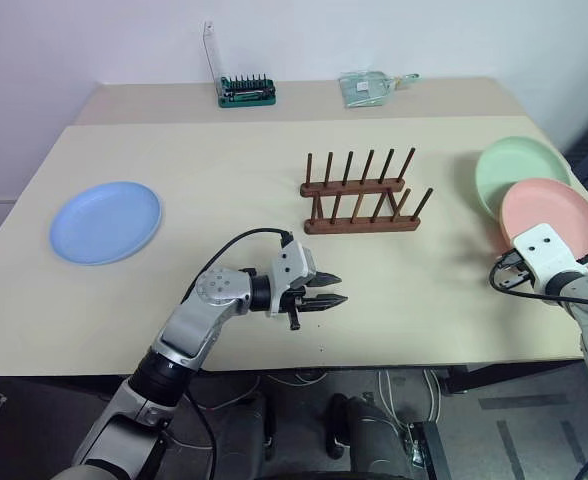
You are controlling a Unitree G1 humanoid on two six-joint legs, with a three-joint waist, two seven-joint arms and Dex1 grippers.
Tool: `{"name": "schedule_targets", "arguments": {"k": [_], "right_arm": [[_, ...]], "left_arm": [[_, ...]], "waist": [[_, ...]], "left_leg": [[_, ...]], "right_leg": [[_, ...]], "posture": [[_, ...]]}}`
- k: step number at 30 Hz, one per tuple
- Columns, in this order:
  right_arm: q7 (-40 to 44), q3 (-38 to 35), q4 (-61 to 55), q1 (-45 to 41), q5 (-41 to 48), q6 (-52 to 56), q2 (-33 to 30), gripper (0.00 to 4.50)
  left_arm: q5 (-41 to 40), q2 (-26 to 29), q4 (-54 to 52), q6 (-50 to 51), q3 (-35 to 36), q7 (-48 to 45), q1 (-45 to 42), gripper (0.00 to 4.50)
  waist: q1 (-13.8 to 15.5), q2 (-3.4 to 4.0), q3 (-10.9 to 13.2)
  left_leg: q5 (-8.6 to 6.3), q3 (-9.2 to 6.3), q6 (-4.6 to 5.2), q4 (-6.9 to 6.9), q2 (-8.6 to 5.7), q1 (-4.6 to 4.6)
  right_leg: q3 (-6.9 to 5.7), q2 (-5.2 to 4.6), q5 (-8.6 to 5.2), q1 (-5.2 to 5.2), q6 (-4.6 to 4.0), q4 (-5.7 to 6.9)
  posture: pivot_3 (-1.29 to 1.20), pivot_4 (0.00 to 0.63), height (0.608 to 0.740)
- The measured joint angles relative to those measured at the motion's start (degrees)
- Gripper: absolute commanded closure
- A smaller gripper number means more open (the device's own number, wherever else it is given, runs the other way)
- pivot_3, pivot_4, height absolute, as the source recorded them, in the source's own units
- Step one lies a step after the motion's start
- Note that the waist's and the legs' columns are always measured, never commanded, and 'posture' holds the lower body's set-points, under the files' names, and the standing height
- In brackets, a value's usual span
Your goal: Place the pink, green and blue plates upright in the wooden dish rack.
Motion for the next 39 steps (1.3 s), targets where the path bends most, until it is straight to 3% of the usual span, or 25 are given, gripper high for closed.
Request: {"name": "schedule_targets", "arguments": {"k": [6, 9, 11, 15, 18, 20, 27, 39], "right_arm": [[-0.9, -0.8, -5.9, 4.1, -3.2, -1.8, -3.7, 4.48], [2.1, -4.3, -11.8, 3.2, -0.3, -4.1, -5.1, 4.48], [5.6, -5.7, -15.9, -0.4, 5.2, -3.9, -5.0, 4.48], [12.3, -7.3, -23.6, -14.1, 24.3, 6.1, -0.9, 4.48], [17.7, -6.4, -24.5, -22.7, 39.8, 15.1, 4.5, 4.48], [19.3, -5.4, -21.7, -27.2, 45.2, 18.9, 7.1, 4.48], [22.3, -3.0, -1.5, -33.8, 45.6, 21.7, 8.4, 4.48], [22.6, -5.7, 7.2, -36.1, 46.3, 24.7, 9.4, 4.48]], "left_arm": [[-0.1, 0.0, 0.3, -0.2, -0.5, -0.1, -0.1, 2.90], [-0.2, -0.3, 0.6, -0.2, -0.1, 0.0, -0.2, 2.90], [-0.3, -0.3, 0.7, -0.2, 0.6, 0.0, -0.3, 2.90], [-0.9, -0.6, 1.8, -0.1, 2.2, 0.2, -1.9, 2.90], [-1.6, -0.3, 2.0, 0.1, 4.0, 0.7, -2.1, 2.90], [-1.9, 0.1, 1.9, 0.2, 5.0, 0.8, -2.0, 2.90], [-2.8, 1.4, -0.5, 1.4, 7.0, 2.5, 0.1, 2.90], [-4.0, 1.2, -3.9, 3.8, 7.7, 4.7, 1.6, 2.90]], "waist": [[-0.1, 0.07, 0.0], [-0.4, 0.08, 0.0], [-0.8, 0.07, 0.0], [-1.5, 0.00, 0.1], [-1.5, -0.11, 0.1], [-1.3, -0.11, 0.1], [-1.3, -0.11, 0.1], [-1.6, -0.09, 0.1]], "left_leg": [[0.00, 0.05, 0.00, -0.01, 0.00, -0.01], [-0.01, 0.12, 0.00, -0.02, 0.09, 0.02], [-0.01, 0.11, 0.00, -0.02, 0.11, 0.03], [0.00, 0.00, 0.00, -0.02, 0.11, 0.02], [0.00, -0.03, 0.01, -0.03, 0.11, 0.00], [0.00, -0.01, 0.02, -0.01, 0.06, -0.01], [-0.07, 0.29, 0.15, 0.02, -0.01, -0.04], [-0.05, 0.47, 0.11, 0.02, 0.07, 0.04]], "right_leg": [[0.04, 0.00, 0.00, -0.04, 0.01, 0.00], [0.06, 0.04, 0.00, -0.08, 0.01, 0.01], [0.06, 0.07, 0.00, -0.09, 0.01, 0.01], [0.05, 0.10, 0.05, -0.05, 0.04, 0.04], [0.05, 0.11, 0.14, -0.05, 0.15, 0.04], [0.03, 0.05, 0.15, -0.04, 0.14, 0.06], [0.09, -0.11, 0.22, -0.06, 0.21, 0.02], [0.32, -0.06, 0.22, -0.28, 0.24, 0.40]], "posture": [[0.00, 0.150, 0.730], [0.00, 0.150, 0.730], [0.00, 0.150, 0.730], [0.00, 0.150, 0.730], [0.00, 0.150, 0.730], [0.00, 0.150, 0.730], [0.00, 0.150, 0.730], [0.00, 0.150, 0.730]]}}
